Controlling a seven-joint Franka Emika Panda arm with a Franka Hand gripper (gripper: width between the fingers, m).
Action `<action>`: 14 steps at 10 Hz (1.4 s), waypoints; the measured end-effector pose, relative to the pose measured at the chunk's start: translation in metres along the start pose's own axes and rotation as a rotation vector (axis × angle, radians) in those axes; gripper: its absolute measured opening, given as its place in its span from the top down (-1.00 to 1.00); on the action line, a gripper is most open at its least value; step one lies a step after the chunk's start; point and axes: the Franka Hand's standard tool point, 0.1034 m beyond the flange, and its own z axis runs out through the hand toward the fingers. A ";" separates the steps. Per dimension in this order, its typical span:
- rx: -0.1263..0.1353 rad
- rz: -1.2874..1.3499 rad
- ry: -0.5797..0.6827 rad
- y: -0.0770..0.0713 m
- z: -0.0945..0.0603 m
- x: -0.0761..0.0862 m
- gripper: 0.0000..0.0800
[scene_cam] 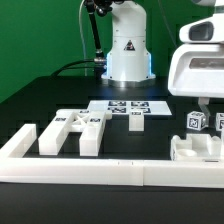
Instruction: Assemble chair
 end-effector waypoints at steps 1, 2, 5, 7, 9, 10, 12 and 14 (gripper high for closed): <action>-0.008 -0.151 -0.001 -0.003 0.000 -0.001 -0.61; 0.004 -0.212 -0.005 -0.002 -0.001 0.000 -0.61; -0.011 -0.456 0.003 0.001 0.000 0.001 -0.62; -0.029 -0.709 0.011 0.002 0.000 0.001 -0.62; -0.033 -0.910 0.010 0.002 0.001 0.002 -0.62; -0.038 -1.004 0.008 0.003 0.001 0.002 -0.62; -0.044 -1.104 0.008 0.002 0.001 0.002 -0.62; -0.044 -1.106 0.008 0.002 0.001 0.002 -0.27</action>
Offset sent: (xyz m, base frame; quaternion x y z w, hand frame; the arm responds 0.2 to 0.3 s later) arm 0.0000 0.0000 0.0000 0.0000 0.0000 -0.1938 0.9810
